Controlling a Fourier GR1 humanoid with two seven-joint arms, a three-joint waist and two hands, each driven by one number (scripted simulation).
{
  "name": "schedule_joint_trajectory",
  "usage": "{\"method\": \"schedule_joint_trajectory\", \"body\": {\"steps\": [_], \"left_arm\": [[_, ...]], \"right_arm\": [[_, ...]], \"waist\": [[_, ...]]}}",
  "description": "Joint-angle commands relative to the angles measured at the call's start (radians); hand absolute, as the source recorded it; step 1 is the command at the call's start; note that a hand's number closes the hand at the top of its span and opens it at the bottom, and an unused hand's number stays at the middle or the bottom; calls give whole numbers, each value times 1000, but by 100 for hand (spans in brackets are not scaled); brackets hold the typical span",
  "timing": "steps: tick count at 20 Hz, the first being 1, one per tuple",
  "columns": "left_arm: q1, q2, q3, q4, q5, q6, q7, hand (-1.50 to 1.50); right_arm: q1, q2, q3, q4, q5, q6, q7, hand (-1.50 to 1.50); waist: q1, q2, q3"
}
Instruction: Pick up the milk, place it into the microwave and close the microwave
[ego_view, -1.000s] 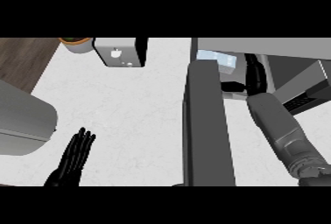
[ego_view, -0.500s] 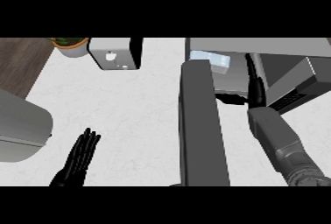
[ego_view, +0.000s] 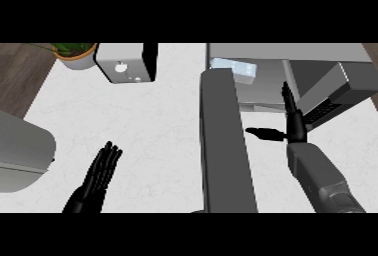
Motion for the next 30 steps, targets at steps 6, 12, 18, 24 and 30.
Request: {"method": "schedule_joint_trajectory", "body": {"steps": [6,12,18,24,30], "left_arm": [[-26,-52,-30,32,-48,30,13,-150],[-45,4,-28,-19,57,-94,99,-150],[-64,-3,-83,55,-72,-53,103,150],[-151,18,-119,150,-187,-58,125,150],[-256,-32,-221,307,-311,-70,128,150]], "right_arm": [[160,9,12,-44,-26,205,-109,-150],[277,29,-11,-80,-80,410,-209,-150],[394,35,30,-228,-101,525,-197,-150],[489,23,54,-421,-150,567,-138,-150],[652,30,109,-670,-184,581,-48,-150]], "waist": [[-28,-15,-2],[-44,-18,-2],[-56,-25,-5],[-66,-25,-5],[-84,-26,-7]]}}
